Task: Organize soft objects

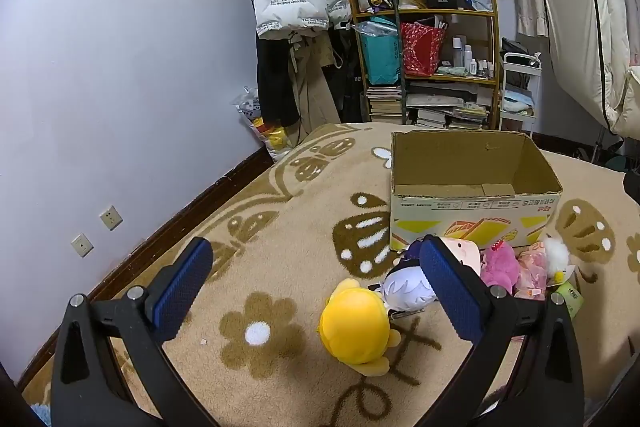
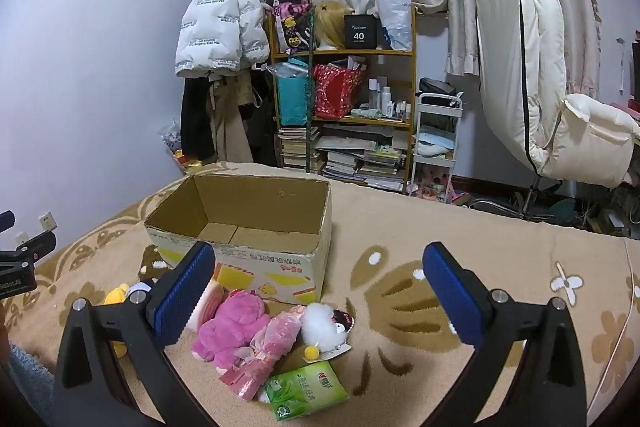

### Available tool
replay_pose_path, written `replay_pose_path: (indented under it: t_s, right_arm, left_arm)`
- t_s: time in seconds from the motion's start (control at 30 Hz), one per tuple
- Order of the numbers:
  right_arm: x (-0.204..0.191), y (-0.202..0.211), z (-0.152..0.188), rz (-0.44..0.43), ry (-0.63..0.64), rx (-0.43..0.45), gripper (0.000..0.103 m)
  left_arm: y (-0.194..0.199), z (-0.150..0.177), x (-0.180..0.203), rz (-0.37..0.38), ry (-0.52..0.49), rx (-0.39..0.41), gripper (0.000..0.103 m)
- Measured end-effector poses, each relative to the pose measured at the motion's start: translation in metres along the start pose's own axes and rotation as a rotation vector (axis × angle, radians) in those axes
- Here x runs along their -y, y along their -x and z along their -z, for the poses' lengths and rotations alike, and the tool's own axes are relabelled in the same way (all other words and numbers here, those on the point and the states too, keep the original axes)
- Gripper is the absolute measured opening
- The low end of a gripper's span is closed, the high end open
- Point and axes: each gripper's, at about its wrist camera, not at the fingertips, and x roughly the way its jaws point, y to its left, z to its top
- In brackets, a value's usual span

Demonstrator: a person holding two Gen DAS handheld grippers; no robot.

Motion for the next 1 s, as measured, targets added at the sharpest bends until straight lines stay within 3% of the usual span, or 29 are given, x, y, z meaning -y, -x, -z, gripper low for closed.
replay_pose_path:
  t_s: [1.0]
  right_arm:
    - [-0.0018, -0.0001, -0.0031, -0.008, 0.004, -0.003, 0.103]
  left_arm:
    - [0.0020, 0.0003, 0.0002, -0.002, -0.004, -0.001, 0.102]
